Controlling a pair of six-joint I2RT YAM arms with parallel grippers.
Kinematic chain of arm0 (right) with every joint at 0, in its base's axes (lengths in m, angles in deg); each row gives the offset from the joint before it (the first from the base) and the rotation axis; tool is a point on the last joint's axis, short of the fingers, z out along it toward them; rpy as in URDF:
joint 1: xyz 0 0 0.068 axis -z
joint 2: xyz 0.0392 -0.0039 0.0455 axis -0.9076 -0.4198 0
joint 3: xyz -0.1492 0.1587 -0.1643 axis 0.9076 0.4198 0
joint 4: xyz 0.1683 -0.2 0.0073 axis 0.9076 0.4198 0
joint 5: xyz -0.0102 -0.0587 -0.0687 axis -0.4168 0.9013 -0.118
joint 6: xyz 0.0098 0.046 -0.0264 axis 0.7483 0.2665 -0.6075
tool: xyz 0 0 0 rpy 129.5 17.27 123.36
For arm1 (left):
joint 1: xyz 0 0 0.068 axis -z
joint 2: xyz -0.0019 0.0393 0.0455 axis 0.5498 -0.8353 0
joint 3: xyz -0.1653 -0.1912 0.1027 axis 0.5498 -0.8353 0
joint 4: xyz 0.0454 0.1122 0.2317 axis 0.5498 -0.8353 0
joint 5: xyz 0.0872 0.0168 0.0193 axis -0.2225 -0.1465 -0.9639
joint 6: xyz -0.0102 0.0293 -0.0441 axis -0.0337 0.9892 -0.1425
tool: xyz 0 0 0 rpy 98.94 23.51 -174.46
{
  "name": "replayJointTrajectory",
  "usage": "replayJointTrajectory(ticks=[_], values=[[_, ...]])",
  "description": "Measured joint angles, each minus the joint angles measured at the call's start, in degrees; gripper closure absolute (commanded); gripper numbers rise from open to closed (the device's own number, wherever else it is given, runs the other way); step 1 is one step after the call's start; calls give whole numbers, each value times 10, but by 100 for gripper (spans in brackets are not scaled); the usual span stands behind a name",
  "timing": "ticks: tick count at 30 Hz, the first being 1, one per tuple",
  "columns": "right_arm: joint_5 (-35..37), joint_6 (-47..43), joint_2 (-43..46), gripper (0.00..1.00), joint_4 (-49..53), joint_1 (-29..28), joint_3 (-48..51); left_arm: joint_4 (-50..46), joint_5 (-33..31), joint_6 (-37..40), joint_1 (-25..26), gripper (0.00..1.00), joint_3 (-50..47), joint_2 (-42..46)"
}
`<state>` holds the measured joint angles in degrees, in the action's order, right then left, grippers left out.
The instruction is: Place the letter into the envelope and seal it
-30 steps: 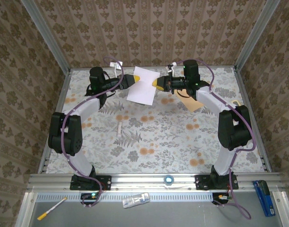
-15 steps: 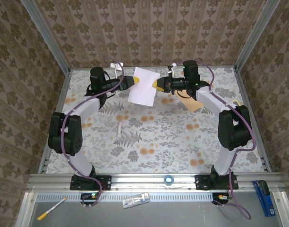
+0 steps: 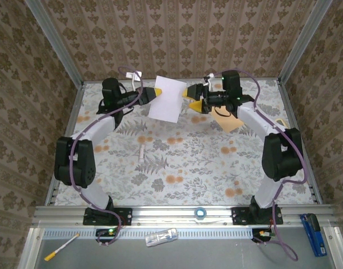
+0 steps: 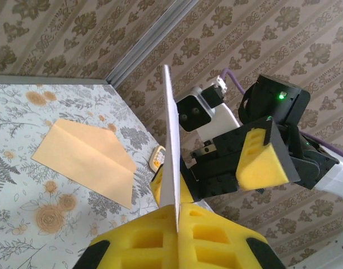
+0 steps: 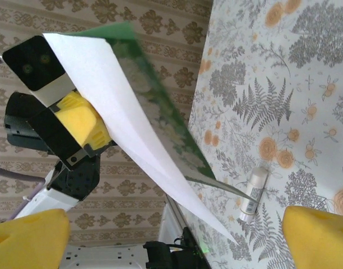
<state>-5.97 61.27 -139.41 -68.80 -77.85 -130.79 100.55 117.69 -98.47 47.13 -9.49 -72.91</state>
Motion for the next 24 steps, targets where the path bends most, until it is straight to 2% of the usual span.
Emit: replayJointTrajectory(ticks=[7, 15, 20, 24], values=[[10, 2, 64, 0, -51, 18, 67, -11, -71, 5, 0, 100, -13, 62], [13, -1, 73, 0, -115, 19, 101, -3, -143, -9, 16, 100, -26, 110], [28, 40, 78, 0, -210, 10, 137, 5, -226, -26, 55, 100, -51, 126], [73, 111, 78, 0, -314, -22, 177, 9, -317, -33, 90, 100, -61, 134]])
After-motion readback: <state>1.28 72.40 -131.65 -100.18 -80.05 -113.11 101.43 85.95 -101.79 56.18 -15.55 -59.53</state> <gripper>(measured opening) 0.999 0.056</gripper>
